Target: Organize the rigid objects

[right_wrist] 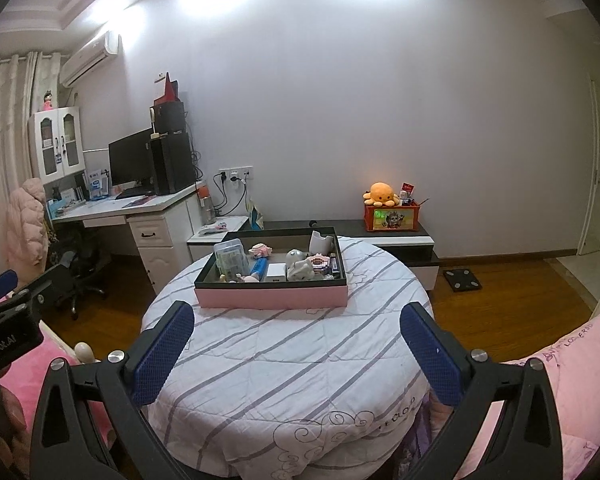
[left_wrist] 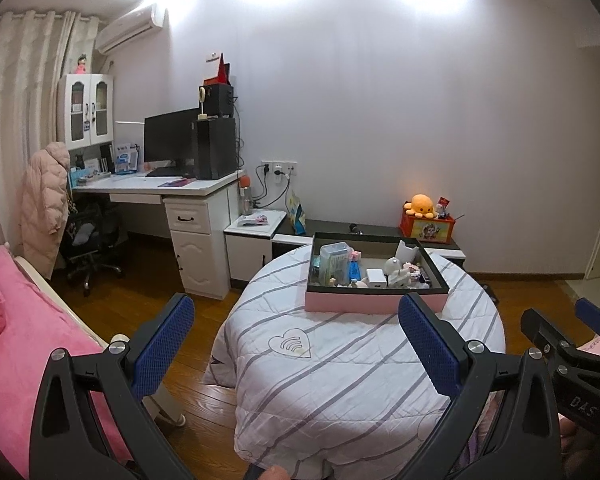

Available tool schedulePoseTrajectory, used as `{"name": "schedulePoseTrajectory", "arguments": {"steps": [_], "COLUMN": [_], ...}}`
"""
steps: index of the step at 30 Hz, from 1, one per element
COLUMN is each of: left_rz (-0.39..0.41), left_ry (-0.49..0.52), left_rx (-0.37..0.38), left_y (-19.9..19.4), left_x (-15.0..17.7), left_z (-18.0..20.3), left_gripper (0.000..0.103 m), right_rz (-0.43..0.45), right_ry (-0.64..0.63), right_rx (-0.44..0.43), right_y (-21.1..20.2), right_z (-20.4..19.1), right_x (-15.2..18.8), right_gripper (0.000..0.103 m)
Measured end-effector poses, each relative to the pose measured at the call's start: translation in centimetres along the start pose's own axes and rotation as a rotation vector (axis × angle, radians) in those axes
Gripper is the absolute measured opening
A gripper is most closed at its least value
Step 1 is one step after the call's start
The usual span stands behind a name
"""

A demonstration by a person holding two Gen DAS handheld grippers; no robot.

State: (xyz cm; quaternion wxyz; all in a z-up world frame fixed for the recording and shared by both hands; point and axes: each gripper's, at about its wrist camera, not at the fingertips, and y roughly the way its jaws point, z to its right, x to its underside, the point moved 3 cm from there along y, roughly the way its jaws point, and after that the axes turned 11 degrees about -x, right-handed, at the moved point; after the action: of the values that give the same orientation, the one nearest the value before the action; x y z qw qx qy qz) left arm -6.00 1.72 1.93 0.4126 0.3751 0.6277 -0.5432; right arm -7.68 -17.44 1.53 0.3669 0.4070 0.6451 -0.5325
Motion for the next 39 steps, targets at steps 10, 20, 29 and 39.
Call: {"name": "schedulePoseTrajectory", "arguments": {"steps": [10, 20, 29, 39], "left_rz": [0.008, 0.004, -0.007, -0.001], "left_ry": [-0.012, -0.02, 0.013, 0.019], "left_rx": [0.01, 0.002, -0.007, 0.001], "left_y": [-0.7, -0.8, -0.4, -0.4], "left_x": [-0.9, -1.0, -0.9, -0.9], "left_z": [-0.1, -0.2, 0.4, 0.7], "left_gripper": [0.103, 0.103, 0.103, 0.103], "right_rz": [-0.002, -0.01, -0.01, -0.008], "right_ry": [0.002, 0.005, 0.007, 0.008], "right_rx": [0.002, 0.005, 0.008, 0.013], "right_y": [0.2, 0.5, 0.8, 0.9], "right_z": [-0.1, 0.1, 0.3, 0.4], "right_x": [0.0, 0.2, 0.4, 0.6], "right_gripper": [0.103, 0.103, 0.103, 0.103]}}
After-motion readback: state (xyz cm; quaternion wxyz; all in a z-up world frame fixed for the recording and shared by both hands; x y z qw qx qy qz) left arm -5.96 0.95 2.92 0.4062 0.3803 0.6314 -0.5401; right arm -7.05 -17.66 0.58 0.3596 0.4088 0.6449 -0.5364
